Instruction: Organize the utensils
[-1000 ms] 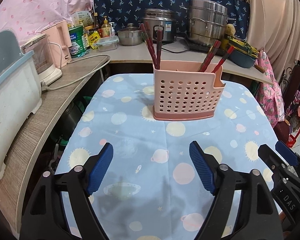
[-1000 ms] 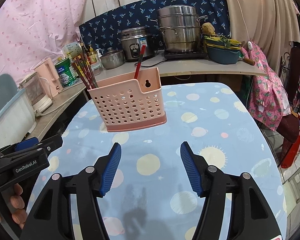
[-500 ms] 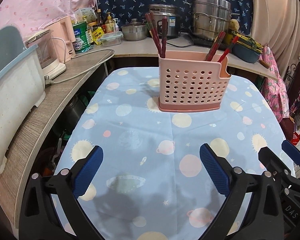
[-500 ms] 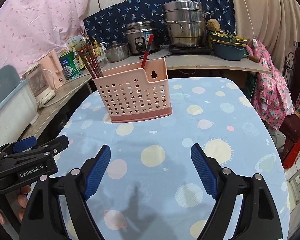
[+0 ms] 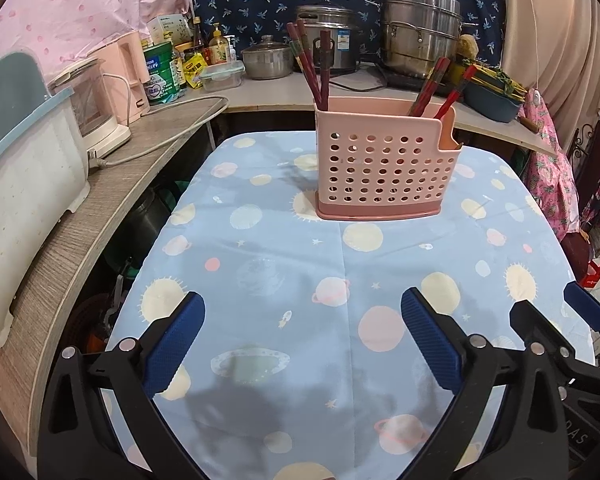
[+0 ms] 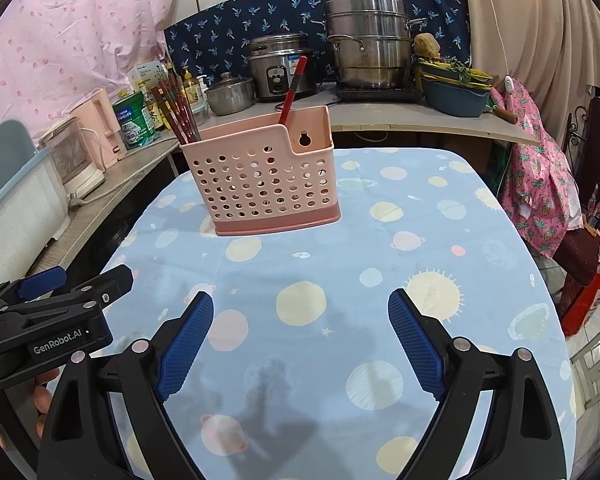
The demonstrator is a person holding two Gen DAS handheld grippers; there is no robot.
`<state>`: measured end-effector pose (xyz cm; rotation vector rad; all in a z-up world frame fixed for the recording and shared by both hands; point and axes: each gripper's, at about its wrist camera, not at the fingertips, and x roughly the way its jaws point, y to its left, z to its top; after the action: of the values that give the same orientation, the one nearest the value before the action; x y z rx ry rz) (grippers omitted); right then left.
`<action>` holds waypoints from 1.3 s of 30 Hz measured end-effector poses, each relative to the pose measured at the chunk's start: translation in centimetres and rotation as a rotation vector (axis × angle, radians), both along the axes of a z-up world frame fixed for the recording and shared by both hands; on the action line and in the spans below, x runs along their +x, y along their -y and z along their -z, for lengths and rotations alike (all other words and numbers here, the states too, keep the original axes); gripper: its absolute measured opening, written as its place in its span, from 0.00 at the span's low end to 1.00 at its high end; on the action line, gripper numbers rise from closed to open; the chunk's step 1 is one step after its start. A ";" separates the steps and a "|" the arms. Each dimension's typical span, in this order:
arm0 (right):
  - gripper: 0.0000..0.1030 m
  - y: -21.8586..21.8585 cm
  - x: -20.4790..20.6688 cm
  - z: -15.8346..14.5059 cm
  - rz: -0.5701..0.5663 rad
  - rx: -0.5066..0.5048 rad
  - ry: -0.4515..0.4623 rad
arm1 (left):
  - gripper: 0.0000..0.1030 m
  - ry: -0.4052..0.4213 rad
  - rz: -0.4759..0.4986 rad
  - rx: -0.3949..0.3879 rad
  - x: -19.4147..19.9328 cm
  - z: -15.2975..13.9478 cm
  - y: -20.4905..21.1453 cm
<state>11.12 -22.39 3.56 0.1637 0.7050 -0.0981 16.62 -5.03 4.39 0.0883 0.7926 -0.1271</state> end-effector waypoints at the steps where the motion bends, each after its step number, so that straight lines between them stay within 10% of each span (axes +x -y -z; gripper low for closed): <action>1: 0.83 0.0 0.0 0.0 0.001 -0.002 -0.001 | 0.92 -0.001 0.002 0.000 0.0 0.0 0.0; 39: 0.88 1.0 4.6 1.3 0.042 -0.049 -0.048 | 0.93 -0.014 -0.011 0.026 4.3 1.3 1.8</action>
<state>15.72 -23.42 2.28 0.1295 0.7467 -0.1601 20.96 -6.83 3.10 0.1073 0.8084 -0.1071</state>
